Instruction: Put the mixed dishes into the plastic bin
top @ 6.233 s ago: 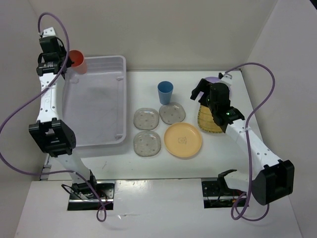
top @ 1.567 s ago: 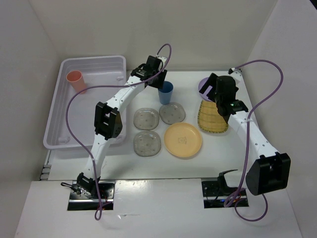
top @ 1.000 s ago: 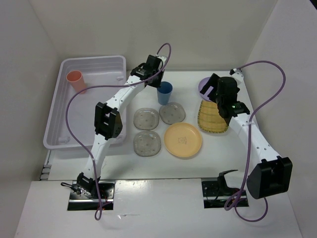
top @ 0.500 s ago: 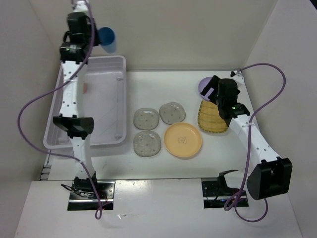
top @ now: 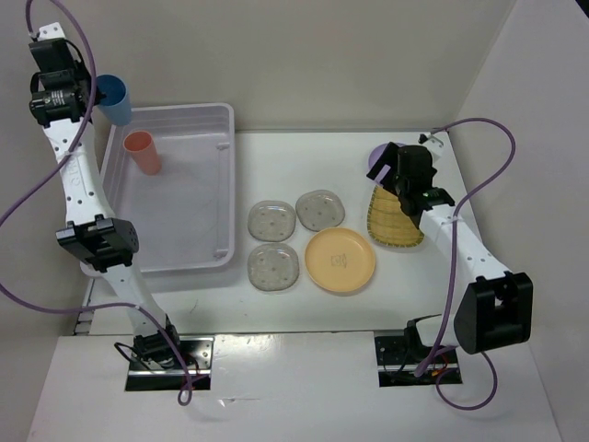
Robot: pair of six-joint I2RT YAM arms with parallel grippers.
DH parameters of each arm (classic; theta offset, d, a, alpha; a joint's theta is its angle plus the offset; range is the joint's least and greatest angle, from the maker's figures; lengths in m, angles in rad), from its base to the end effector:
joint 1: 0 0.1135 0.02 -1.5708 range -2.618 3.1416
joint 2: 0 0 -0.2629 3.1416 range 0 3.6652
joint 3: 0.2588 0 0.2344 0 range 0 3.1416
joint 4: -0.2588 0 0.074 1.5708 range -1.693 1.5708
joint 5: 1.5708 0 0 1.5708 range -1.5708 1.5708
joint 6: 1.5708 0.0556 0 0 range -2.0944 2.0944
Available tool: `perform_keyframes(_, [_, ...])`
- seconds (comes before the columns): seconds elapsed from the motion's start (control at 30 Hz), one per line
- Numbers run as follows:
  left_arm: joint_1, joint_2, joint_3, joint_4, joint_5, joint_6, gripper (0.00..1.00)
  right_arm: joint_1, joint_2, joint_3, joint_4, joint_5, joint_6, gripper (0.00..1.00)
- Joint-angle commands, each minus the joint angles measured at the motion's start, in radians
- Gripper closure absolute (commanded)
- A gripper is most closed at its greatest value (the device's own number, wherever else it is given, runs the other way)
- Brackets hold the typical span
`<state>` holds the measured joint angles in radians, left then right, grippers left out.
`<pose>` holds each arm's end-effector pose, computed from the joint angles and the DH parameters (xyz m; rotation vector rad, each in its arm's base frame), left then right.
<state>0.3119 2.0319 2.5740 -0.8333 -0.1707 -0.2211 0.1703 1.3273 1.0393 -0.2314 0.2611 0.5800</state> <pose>0.4002 0.1389 0.4803 -0.6040 1.7629 0.2218 0.2999 0.0370 0.2984 0.5755 1.9949 0.1872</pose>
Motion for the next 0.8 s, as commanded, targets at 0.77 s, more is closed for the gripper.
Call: perform_keyframes(0.77, [0.059,0.197,0.06,0.048,0.114,-0.055,1.0,0.003,0.024,0.022,0.018,0.041,0.017,0.01])
